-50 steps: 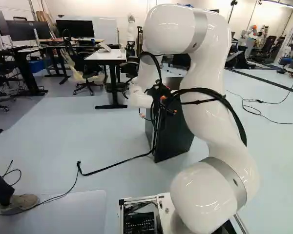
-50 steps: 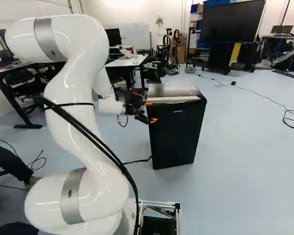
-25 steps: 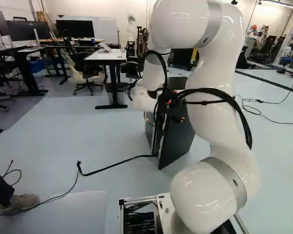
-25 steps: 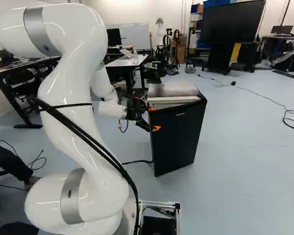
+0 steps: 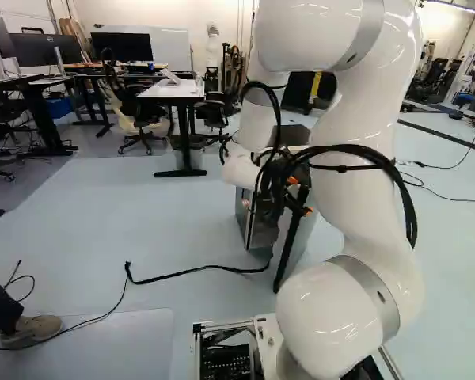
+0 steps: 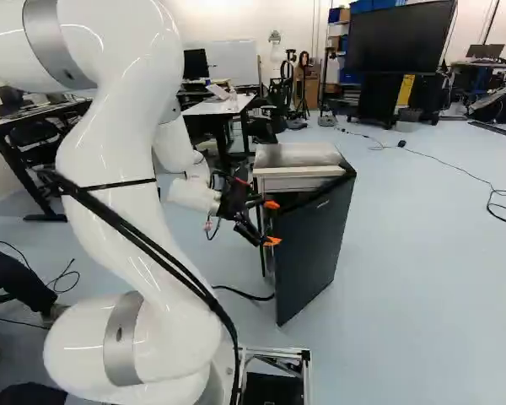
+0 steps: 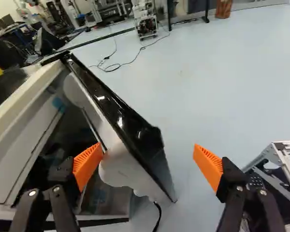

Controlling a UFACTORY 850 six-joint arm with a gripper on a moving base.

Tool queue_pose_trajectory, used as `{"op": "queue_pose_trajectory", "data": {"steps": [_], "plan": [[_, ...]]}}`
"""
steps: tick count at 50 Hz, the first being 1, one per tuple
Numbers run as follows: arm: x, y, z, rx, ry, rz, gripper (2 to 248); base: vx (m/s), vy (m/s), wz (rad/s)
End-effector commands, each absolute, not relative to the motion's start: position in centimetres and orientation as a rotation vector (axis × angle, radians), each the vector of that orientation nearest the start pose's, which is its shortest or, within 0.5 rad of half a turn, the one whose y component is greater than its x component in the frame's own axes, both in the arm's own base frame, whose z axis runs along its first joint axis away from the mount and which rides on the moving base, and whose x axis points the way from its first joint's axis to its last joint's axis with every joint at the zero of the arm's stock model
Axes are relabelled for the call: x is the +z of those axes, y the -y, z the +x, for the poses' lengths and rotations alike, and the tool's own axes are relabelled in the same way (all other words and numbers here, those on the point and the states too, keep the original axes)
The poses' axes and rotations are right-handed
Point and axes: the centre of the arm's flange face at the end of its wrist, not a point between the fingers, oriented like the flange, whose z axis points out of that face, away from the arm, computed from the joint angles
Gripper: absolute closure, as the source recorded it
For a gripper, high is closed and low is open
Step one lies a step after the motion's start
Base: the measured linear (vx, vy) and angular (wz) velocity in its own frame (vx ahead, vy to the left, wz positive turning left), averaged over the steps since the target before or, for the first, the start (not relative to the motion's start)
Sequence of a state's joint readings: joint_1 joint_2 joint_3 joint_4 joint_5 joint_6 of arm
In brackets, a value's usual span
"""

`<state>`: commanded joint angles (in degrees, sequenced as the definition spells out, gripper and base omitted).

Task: Open the fridge door

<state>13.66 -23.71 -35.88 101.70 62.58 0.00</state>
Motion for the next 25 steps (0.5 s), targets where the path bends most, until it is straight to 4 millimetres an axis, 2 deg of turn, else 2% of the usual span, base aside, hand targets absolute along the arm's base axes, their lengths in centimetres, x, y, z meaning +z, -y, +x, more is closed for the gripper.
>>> {"op": "queue_pose_trajectory", "data": {"steps": [11, 25], "plan": [[28.9, -0.4, 36.9, 1.024, 1.777, 1.443, 3, 0.0, 0.0, 0.0], [28.9, -0.1, 36.2, 0.988, 1.804, 1.398, 3, 0.0, 0.0, 0.0]]}}
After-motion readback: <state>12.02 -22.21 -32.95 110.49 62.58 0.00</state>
